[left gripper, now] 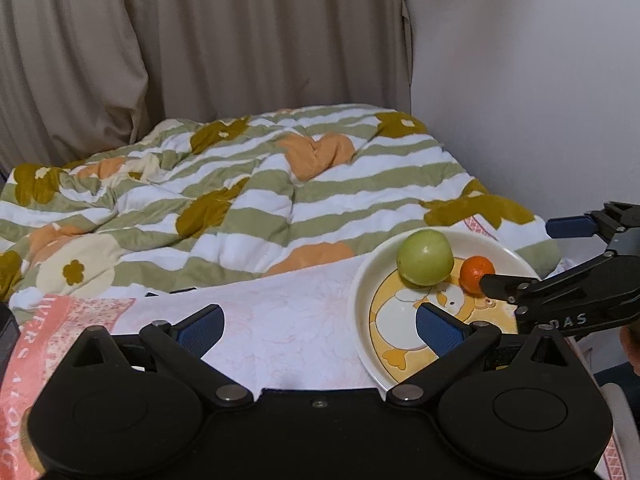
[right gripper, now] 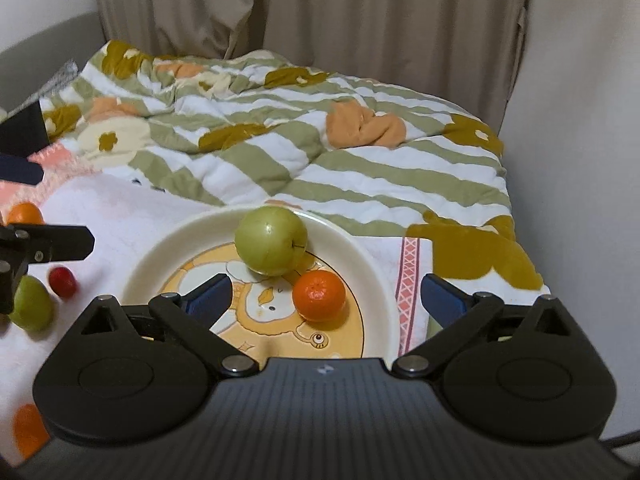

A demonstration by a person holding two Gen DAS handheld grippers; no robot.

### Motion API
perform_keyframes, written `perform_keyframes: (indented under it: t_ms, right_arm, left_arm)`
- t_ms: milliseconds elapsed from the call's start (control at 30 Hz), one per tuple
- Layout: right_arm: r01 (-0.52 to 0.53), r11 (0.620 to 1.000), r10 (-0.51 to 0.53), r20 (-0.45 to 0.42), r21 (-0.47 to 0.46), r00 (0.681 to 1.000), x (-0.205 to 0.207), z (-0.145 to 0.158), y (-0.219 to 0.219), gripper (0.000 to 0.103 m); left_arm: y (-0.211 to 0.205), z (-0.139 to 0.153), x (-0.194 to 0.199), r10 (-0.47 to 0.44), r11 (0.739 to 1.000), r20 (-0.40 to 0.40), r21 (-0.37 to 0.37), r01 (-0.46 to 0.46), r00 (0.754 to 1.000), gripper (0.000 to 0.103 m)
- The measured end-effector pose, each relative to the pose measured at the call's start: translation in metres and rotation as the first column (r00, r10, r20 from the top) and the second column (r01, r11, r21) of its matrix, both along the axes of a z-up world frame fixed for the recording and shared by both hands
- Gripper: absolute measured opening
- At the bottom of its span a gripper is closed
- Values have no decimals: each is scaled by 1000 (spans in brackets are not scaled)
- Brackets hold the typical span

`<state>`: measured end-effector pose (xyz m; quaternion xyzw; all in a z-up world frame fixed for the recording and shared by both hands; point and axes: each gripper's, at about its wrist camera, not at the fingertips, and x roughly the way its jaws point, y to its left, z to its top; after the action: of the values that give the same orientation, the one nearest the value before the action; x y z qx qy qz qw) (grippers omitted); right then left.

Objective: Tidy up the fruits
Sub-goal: 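Withdraw both grippers from the bowl back over the fruits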

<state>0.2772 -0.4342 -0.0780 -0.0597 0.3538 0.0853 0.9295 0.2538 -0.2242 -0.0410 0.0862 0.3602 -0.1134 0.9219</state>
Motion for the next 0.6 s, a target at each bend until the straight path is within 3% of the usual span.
perform_keyframes:
  t_ms: [600]
  right_arm:
    - [102, 991, -109, 69, 91, 992, -105, 91, 1, 103]
  left_arm:
    - [43, 60, -110, 125, 991, 146, -73, -115, 981, 103]
